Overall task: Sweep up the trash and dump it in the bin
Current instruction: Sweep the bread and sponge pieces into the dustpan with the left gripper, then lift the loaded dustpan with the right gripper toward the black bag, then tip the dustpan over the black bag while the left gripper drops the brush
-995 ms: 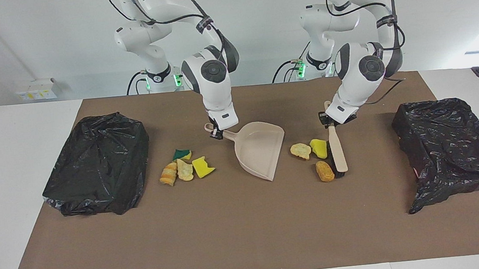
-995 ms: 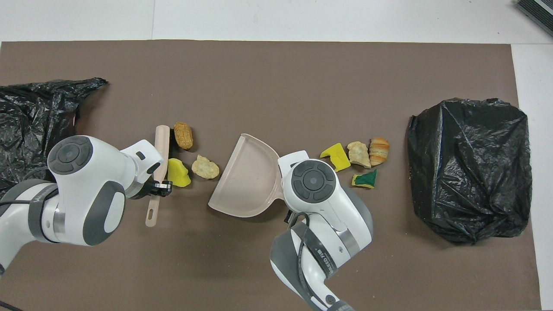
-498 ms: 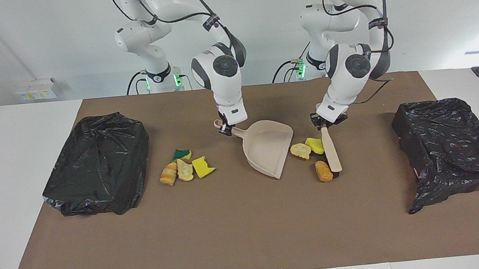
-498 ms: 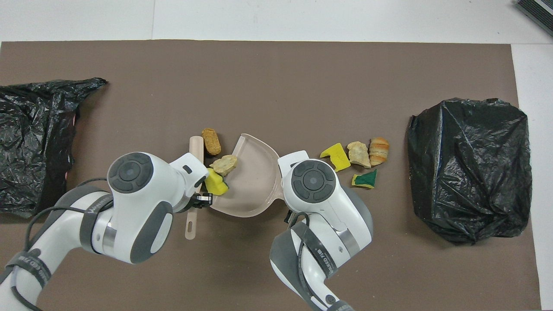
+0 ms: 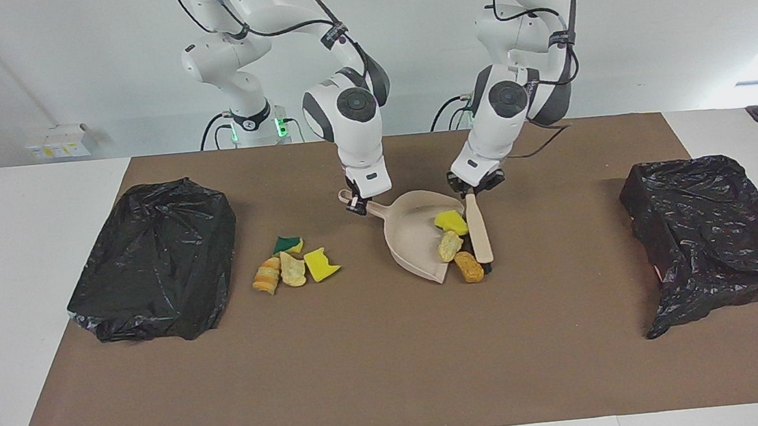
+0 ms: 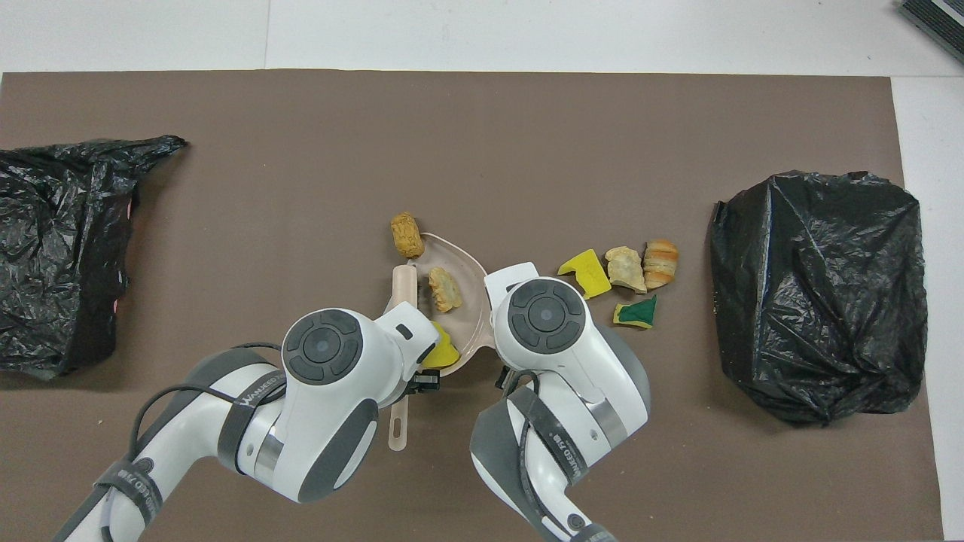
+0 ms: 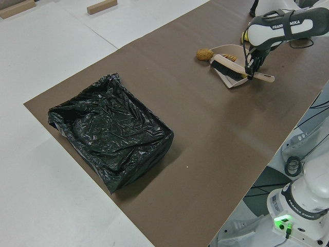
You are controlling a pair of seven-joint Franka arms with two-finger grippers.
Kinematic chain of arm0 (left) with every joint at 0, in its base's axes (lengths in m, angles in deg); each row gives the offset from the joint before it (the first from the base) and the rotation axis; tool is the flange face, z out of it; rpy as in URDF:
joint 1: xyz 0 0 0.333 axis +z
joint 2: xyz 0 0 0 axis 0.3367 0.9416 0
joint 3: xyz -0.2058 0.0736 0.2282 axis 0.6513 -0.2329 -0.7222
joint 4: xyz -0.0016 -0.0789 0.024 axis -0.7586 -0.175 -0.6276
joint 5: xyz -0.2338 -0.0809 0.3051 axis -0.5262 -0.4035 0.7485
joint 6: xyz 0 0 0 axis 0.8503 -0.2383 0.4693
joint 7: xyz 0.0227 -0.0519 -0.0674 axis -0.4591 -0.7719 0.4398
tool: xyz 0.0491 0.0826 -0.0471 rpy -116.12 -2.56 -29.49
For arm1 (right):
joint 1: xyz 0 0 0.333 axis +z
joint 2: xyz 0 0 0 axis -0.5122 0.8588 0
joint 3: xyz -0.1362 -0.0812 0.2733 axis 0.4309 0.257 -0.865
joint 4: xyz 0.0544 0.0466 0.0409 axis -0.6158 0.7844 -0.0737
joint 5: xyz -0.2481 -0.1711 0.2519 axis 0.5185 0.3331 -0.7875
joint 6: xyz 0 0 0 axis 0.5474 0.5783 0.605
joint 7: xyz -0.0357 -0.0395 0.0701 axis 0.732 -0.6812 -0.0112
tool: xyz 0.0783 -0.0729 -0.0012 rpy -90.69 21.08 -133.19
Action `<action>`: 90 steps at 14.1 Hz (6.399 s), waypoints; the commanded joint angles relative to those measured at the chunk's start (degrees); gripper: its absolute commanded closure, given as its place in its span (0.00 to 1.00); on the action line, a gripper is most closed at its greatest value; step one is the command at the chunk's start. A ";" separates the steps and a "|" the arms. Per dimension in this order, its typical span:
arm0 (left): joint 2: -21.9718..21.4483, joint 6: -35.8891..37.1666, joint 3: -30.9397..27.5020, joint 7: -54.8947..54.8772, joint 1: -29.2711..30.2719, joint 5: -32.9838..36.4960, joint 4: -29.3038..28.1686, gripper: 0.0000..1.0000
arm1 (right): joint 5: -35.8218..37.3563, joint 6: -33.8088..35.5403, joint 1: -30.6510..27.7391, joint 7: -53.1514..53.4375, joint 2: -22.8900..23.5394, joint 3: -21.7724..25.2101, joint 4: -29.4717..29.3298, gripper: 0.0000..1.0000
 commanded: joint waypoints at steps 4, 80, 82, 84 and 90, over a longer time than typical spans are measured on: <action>-2.55 11.44 -1.71 -1.04 3.62 3.29 6.06 1.00 | -0.11 -1.19 -0.27 0.46 0.70 -0.20 0.59 1.00; -6.76 -7.45 -1.27 27.35 -7.71 4.18 -9.13 0.00 | 16.74 11.66 -59.35 -70.92 -17.14 1.38 -5.21 1.00; -6.06 -7.27 -1.28 27.17 -4.56 4.88 -6.42 0.00 | 22.80 11.21 -57.67 -70.12 -17.14 1.38 -4.69 1.00; -3.44 -5.87 -1.28 19.84 0.35 4.89 -1.42 0.00 | 29.04 11.21 -56.09 -70.03 -17.49 1.38 -3.72 1.00; 6.51 13.19 -1.28 4.25 12.23 4.98 21.62 0.00 | 40.48 10.94 -51.95 -68.81 -17.84 1.38 -2.66 1.00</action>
